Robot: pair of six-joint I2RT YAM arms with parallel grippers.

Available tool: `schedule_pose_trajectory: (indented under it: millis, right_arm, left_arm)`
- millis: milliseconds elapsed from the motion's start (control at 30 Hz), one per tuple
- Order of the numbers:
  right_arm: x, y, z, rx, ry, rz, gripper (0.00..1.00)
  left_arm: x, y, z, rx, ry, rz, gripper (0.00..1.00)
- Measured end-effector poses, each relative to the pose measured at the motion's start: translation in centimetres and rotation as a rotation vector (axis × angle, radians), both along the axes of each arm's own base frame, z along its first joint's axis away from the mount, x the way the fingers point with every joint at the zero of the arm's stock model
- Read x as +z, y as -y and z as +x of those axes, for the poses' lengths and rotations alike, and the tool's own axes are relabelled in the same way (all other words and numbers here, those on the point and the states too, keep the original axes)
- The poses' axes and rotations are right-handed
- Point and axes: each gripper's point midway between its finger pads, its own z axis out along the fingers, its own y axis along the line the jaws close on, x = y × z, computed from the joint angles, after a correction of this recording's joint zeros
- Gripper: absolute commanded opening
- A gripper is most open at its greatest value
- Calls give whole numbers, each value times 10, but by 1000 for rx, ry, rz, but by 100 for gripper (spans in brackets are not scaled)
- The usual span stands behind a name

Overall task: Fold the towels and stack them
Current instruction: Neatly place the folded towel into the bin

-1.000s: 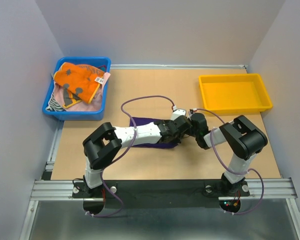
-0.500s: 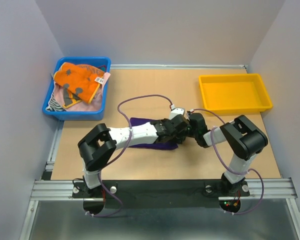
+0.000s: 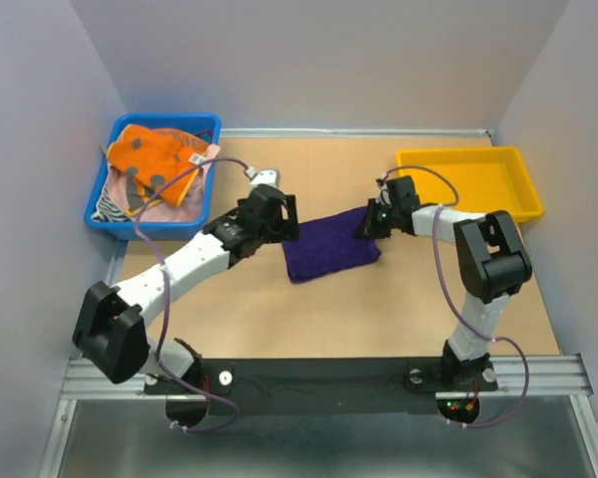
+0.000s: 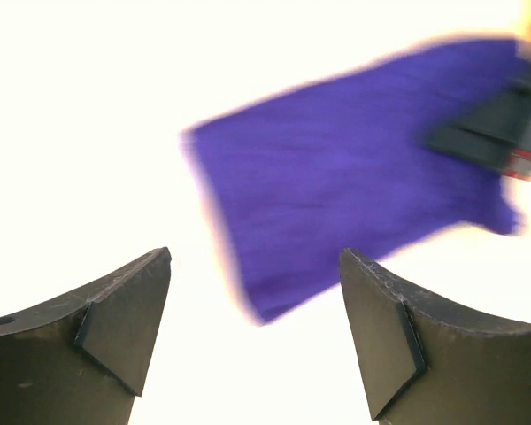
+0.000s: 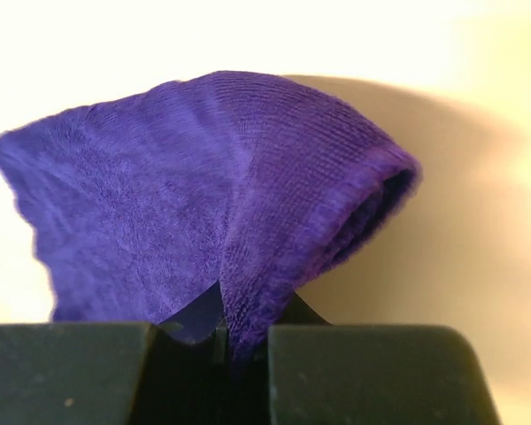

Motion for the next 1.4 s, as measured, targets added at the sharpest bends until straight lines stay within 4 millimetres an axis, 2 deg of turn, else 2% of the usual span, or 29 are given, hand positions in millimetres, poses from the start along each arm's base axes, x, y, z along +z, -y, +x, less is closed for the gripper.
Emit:
schedule_pose_trajectory:
  millis: [67, 167, 267, 333, 467, 600, 700, 800, 1000, 1267, 1400]
  right_arm:
    - [4, 17, 16, 1, 24, -66, 0]
    - [21, 52, 46, 4, 81, -185, 0]
    - [37, 83, 75, 9, 137, -286, 0]
    - [45, 102, 89, 14, 164, -346, 1]
    - [58, 145, 115, 13, 202, -463, 0]
    - [68, 171, 137, 33, 246, -532, 0]
    - [67, 193, 150, 44, 260, -611, 1]
    - [53, 221, 161, 45, 242, -702, 0]
    - [12, 273, 157, 59, 138, -837, 1]
    - [30, 315, 163, 37, 138, -975, 1]
    - [30, 338, 163, 14, 116, -1024, 0]
  left_arm:
    - [11, -31, 15, 58, 33, 11, 88]
    - [20, -79, 32, 136, 77, 49, 88]
    - [13, -108, 37, 164, 86, 102, 91]
    - [2, -116, 36, 158, 81, 132, 92]
    - [-24, -120, 31, 127, 27, 192, 93]
    - [-38, -122, 32, 116, -2, 230, 93]
    - [-40, -124, 33, 115, -4, 246, 93]
    - [-40, -125, 35, 120, 4, 255, 93]
    - [-48, -128, 37, 129, -4, 280, 93]
    - [-69, -130, 36, 125, -53, 312, 93]
    - [-72, -130, 36, 124, -62, 317, 93]
